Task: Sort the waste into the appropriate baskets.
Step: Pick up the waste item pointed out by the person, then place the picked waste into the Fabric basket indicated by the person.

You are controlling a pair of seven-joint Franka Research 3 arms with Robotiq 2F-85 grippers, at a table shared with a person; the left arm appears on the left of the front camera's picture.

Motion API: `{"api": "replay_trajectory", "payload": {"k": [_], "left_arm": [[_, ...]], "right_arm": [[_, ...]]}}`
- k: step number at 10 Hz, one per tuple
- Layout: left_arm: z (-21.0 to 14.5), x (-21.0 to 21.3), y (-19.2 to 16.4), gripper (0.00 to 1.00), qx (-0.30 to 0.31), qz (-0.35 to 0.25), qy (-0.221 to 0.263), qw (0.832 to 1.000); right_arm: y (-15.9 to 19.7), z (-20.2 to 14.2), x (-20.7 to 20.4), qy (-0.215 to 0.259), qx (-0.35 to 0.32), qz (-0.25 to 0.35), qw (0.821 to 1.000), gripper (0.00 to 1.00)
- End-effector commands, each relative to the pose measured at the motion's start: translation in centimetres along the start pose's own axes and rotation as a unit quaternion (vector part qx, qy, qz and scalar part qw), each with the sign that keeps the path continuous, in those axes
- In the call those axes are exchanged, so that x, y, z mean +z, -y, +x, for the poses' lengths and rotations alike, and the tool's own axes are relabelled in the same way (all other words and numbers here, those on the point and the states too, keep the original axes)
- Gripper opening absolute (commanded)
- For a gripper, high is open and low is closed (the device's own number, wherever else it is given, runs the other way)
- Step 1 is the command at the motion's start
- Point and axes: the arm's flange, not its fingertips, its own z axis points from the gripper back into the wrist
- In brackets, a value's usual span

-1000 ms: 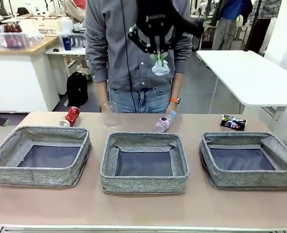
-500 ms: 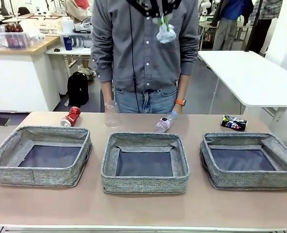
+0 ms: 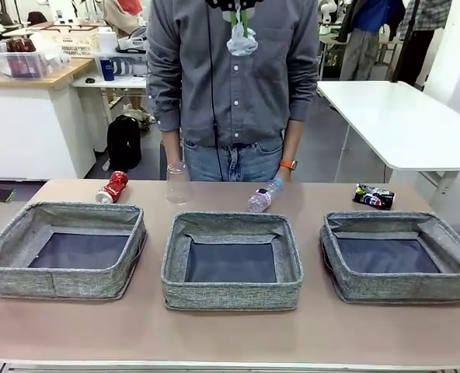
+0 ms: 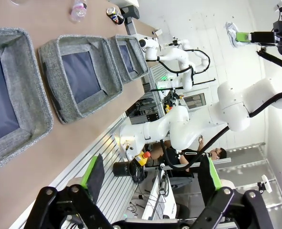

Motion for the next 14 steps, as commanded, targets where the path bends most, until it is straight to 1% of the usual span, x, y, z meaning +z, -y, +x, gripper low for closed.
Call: {"api": "replay_trajectory", "payload": {"k": [1,14], "left_arm": [[-0.08,0.12,0.24,1.0,-0.01,-0.01,0.004,1.0],[-0.08,0.12,0.24,1.0,-0.01,-0.01,0.004,1.0]], "right_arm": [[0.23,-0.47,0.37,0.018,-0.002,-0.012,1.0,0.04],[0.23,-0.47,0.37,0.018,-0.002,-0.012,1.0,0.04]]}}
